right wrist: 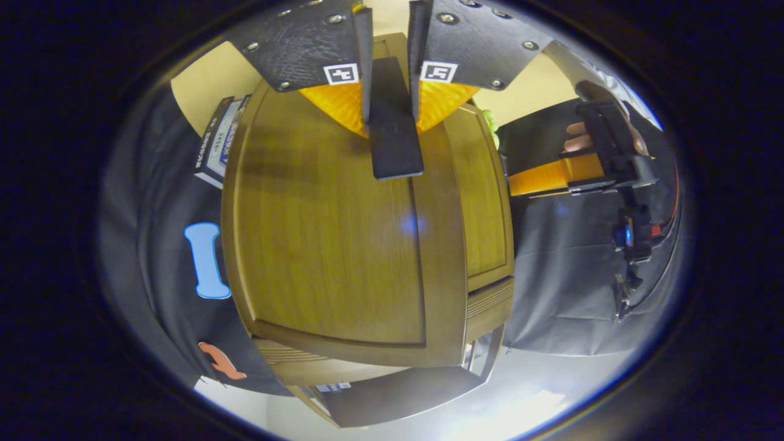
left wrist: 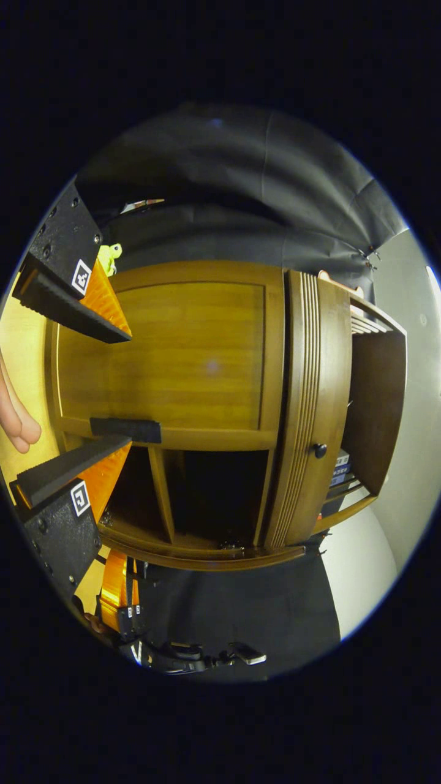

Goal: Open the right door of the double-door shoe cabinet with the right hand, and open the left door with the left hand.

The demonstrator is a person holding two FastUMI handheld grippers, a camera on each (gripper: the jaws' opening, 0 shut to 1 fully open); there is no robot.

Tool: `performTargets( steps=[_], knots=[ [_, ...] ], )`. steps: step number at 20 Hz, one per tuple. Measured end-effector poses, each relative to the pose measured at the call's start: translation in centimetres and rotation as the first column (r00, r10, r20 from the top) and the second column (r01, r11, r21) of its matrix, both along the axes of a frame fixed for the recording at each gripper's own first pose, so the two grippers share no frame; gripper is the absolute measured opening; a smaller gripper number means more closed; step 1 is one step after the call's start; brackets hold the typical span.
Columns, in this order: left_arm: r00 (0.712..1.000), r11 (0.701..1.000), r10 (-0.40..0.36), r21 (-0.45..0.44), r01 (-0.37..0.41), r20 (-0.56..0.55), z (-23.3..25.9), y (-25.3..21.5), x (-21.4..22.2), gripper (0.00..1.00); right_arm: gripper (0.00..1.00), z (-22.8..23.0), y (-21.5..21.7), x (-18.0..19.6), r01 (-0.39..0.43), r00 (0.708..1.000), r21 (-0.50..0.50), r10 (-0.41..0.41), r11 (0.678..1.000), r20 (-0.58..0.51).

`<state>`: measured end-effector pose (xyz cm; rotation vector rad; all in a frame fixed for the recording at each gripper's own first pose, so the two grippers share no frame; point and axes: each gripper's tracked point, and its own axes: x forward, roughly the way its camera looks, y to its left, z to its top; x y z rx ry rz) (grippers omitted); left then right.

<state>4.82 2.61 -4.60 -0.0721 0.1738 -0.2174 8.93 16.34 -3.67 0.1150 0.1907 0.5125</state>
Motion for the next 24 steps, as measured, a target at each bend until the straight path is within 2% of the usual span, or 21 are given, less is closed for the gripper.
performTargets(
  steps=[3,6,7,8,14,15,16,17,18,19,20,21,24],
  knots=[
    [1.000,1.000,0.008,0.017,-0.008,-0.008,-0.5,-0.7,0.2,0.94,0.23,0.2,-1.5,-1.4,0.000,1.000,0.020,0.000,1.000,-0.006],
    [1.000,0.999,0.010,0.048,-0.009,-0.008,-1.1,-1.6,0.4,0.94,0.22,0.3,-2.8,-2.1,0.019,1.000,-0.005,-0.019,1.000,0.014],
    [1.000,0.999,0.004,0.046,-0.004,-0.013,-1.4,-2.0,0.3,0.89,0.22,0.4,-3.4,-2.3,0.028,1.000,-0.008,-0.028,1.000,0.015],
    [1.000,0.999,0.002,0.040,-0.001,-0.015,-1.4,-2.3,0.4,0.94,0.22,0.4,-4.1,-2.5,0.035,0.999,-0.010,-0.035,0.999,0.010],
    [1.000,0.998,0.017,0.055,-0.016,-0.012,-1.9,-2.5,0.6,0.94,0.22,0.6,-6.8,-3.8,0.082,0.997,-0.015,-0.082,0.997,0.010],
    [1.000,0.999,0.013,0.052,-0.012,-0.014,-2.0,-2.7,0.6,0.89,0.22,0.5,-7.3,-3.8,0.094,0.996,-0.018,-0.094,0.995,0.008],
    [1.000,0.999,0.005,0.049,-0.004,-0.017,-2.1,-2.9,0.6,0.94,0.22,0.5,-7.7,-4.0,0.104,0.995,-0.026,-0.104,0.994,0.008],
    [1.000,0.999,-0.001,0.048,0.002,-0.017,-2.1,-3.2,0.6,0.89,0.22,0.6,-8.1,-4.1,0.116,0.993,-0.037,-0.115,0.993,0.013],
    [1.000,0.999,-0.005,0.050,0.005,-0.016,-2.1,-3.4,0.5,0.89,0.22,0.7,-8.6,-4.2,0.127,0.992,-0.048,-0.126,0.991,0.018],
    [1.000,0.998,-0.007,0.055,0.007,-0.010,-2.0,-3.5,0.5,0.94,0.22,0.7,-9.1,-4.3,0.140,0.990,-0.062,-0.139,0.988,0.027],
    [1.000,0.998,-0.009,0.059,0.009,-0.004,-1.9,-3.7,0.5,0.94,0.22,0.7,-9.6,-4.4,0.153,0.988,-0.068,-0.151,0.986,0.032],
    [1.000,0.998,-0.012,0.060,0.012,0.000,-1.9,-3.9,0.5,0.89,0.22,0.7,-10.0,-4.5,0.162,0.986,-0.075,-0.160,0.984,0.037],
    [0.999,0.997,-0.031,0.072,0.032,-0.007,-2.3,-4.7,0.2,0.94,0.22,0.5,-11.8,-4.3,0.216,0.976,-0.096,-0.212,0.972,0.046]
  ],
)
